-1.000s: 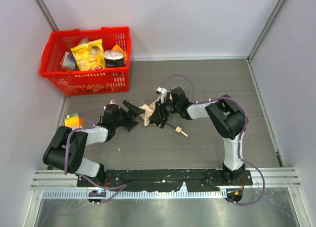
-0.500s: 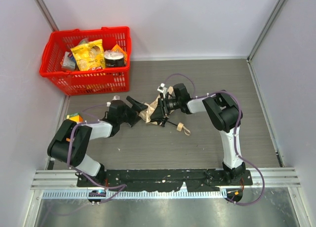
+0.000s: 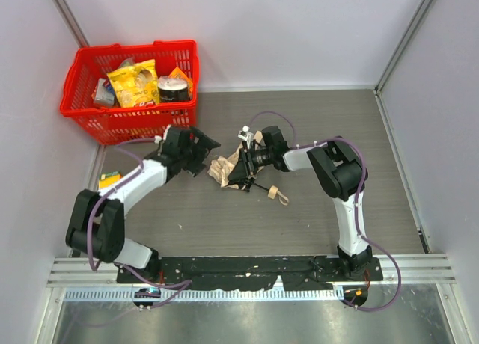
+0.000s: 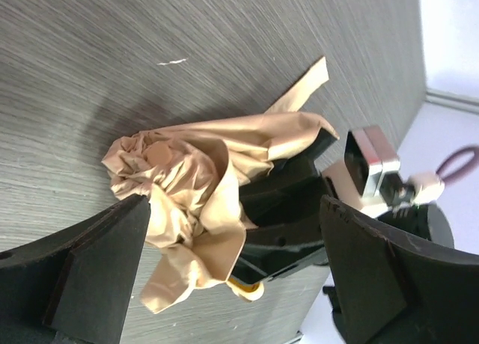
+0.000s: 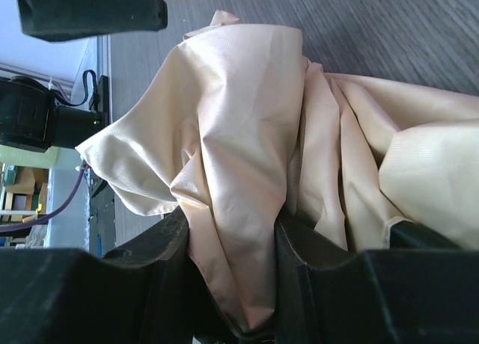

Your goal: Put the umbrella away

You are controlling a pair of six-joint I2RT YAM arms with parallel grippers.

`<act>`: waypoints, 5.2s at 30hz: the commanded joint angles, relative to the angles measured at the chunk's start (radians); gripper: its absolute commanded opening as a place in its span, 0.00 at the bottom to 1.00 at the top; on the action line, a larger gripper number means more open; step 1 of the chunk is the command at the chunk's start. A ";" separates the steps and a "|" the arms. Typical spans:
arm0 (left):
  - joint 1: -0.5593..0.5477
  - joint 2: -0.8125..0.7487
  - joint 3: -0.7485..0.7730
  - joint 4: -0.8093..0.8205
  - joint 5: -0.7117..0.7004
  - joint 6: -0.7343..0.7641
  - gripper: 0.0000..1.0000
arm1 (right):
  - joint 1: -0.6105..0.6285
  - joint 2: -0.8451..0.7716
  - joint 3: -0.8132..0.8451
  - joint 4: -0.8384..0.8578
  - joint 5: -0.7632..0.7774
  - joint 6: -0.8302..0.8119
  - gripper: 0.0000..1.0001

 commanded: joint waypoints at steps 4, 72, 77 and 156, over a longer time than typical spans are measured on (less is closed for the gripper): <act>-0.028 0.137 0.217 -0.357 0.013 -0.090 1.00 | 0.007 0.057 -0.055 -0.233 0.116 -0.079 0.01; -0.131 0.405 0.226 -0.657 -0.148 -0.179 0.00 | 0.465 -0.591 -0.210 -0.086 1.167 -0.385 0.84; -0.128 0.445 0.231 -0.682 -0.124 -0.212 0.00 | 0.605 -0.545 -0.354 0.231 1.364 -0.542 0.84; -0.142 0.057 -0.384 0.594 -0.093 -0.125 1.00 | -0.007 0.350 -0.213 1.161 -0.076 1.276 0.01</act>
